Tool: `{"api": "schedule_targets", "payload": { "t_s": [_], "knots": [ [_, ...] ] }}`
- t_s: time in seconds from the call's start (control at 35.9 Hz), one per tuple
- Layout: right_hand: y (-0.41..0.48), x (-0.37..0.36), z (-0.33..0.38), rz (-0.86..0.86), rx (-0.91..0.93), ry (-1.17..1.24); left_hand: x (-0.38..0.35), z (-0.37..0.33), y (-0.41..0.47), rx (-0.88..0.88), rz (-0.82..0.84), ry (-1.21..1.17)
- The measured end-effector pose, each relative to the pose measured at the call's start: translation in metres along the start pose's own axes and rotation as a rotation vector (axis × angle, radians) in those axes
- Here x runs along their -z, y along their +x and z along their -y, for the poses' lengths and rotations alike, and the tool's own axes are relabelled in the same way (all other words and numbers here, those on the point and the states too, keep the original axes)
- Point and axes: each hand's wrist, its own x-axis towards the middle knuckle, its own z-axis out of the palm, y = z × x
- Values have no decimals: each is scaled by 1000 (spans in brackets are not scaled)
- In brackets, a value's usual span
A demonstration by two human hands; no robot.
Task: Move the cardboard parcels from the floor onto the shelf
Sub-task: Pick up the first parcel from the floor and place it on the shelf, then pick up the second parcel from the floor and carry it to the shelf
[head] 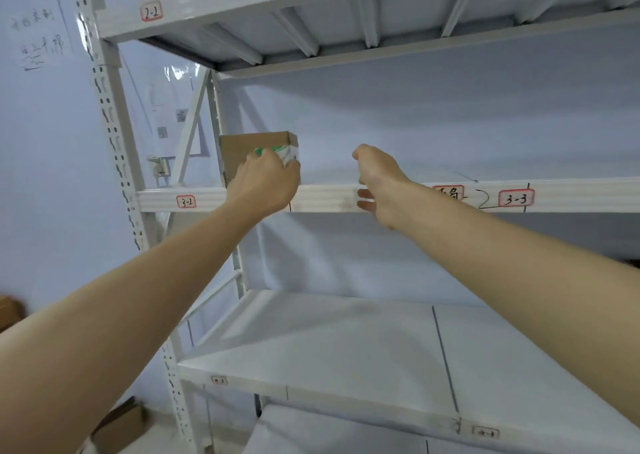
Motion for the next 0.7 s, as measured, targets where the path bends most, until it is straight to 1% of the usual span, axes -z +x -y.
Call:
{"api": "schedule_targets", "payload": {
  "t_s": [0.14, 0.25, 0.36, 0.45, 0.53, 0.7],
  "knots": [
    [-20, 35, -33, 6, -111, 55, -18, -15, -49, -4, 73, 7],
    [-29, 52, -71, 1, -183, 59, -36, -19, -81, 71, 167, 6],
    [-41, 64, -102, 28, -244, 39, -58, -20, -104, 181, 276, -113],
    [-50, 70, -126, 49, -305, 37, -80, -10, -118, 247, 364, -220],
    [-57, 73, -156, 48, -365, 13, -108, 2, -134, 303, 449, -278],
    [-62, 71, -246, 7, -551, -24, -181, 42, -180, 401, 592, -275]
  ]
}}
